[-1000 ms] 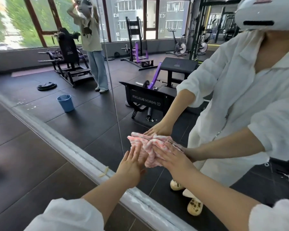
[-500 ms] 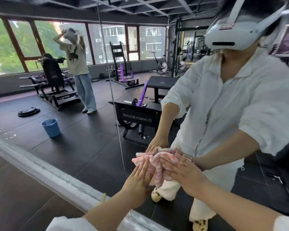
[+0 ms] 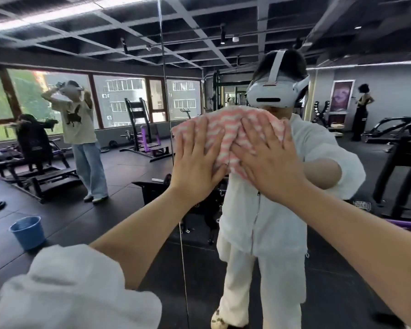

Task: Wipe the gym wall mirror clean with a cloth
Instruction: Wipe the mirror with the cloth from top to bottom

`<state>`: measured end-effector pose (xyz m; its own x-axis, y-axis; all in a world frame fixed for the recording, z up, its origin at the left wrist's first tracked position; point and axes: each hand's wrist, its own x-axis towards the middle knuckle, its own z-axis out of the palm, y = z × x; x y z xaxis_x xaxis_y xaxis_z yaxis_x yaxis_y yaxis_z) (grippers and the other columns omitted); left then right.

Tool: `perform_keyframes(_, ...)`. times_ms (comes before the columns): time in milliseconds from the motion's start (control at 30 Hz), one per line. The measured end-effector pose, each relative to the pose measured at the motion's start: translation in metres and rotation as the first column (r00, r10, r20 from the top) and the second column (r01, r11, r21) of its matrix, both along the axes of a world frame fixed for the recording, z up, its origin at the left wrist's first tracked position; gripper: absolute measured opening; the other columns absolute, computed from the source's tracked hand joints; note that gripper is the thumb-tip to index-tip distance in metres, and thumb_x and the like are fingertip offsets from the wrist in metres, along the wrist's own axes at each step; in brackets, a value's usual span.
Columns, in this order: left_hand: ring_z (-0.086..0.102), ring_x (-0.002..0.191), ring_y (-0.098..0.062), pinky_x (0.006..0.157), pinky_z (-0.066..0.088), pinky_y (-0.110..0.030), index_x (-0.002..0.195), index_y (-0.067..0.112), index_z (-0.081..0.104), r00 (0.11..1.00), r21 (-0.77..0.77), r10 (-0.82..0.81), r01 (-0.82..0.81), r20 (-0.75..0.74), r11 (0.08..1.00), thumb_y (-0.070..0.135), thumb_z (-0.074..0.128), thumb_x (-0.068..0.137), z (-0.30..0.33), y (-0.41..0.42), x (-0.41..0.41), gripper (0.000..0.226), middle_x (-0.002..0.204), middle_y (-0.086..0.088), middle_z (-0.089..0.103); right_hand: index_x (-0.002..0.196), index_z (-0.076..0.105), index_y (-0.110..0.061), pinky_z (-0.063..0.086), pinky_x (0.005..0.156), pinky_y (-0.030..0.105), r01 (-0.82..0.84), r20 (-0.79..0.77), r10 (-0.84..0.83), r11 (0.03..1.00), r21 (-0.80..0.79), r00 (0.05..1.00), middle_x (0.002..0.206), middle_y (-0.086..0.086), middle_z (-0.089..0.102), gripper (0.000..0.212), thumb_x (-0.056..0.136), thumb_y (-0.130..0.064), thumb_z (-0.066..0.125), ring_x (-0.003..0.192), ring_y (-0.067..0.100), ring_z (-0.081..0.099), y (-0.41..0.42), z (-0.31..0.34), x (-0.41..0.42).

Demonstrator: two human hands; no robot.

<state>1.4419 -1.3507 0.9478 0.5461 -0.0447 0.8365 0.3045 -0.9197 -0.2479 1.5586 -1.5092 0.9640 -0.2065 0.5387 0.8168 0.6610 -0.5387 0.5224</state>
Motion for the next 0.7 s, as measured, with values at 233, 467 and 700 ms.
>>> perform_keyframes(233, 0.001, 0.142, -0.044, 0.111, 0.012, -0.058, 0.145, 0.013, 0.024, 0.987, 0.176, 0.007, 0.021, -0.158, 0.984, 0.045, 0.035, 0.089, -0.093, 0.003, -0.014, 0.066, 0.157, -0.020, -0.012, 0.145, 0.031, -0.021, 0.008, 0.114, 0.058, 0.038, 0.091, -0.020, 0.978, -0.207, 0.996, 0.155, 0.015, 0.020, 0.047, 0.101, -0.036, 0.026, 0.147, 0.035, -0.006, -0.013, -0.091, 0.004)
perform_keyframes(467, -0.007, 0.143, -0.042, 0.114, -0.005, -0.053, 0.147, 0.012, -0.013, 0.996, 0.093, 0.089, -0.086, -0.022, 0.992, 0.057, 0.009, 0.091, 0.005, -0.003, -0.003, 0.075, 0.155, -0.021, -0.012, 0.138, 0.036, -0.025, 0.012, 0.111, 0.061, 0.024, 0.102, -0.008, 0.988, -0.153, 0.995, 0.153, 0.015, 0.028, 0.046, 0.099, -0.047, 0.024, 0.139, 0.036, 0.020, -0.013, 0.020, 0.009)
perform_keyframes(700, -0.012, 0.141, -0.048, 0.113, -0.009, -0.052, 0.153, 0.024, -0.004, 0.996, -0.072, 0.087, -0.084, 0.031, 0.994, 0.064, 0.013, 0.093, 0.152, 0.003, -0.002, 0.074, 0.157, -0.022, -0.011, 0.151, 0.006, -0.044, -0.012, 0.109, 0.060, 0.217, -0.105, -0.219, 0.976, -0.022, 0.970, 0.162, 0.010, -0.005, 0.063, 0.090, -0.061, 0.004, 0.146, 0.038, -0.006, -0.005, 0.142, -0.012)
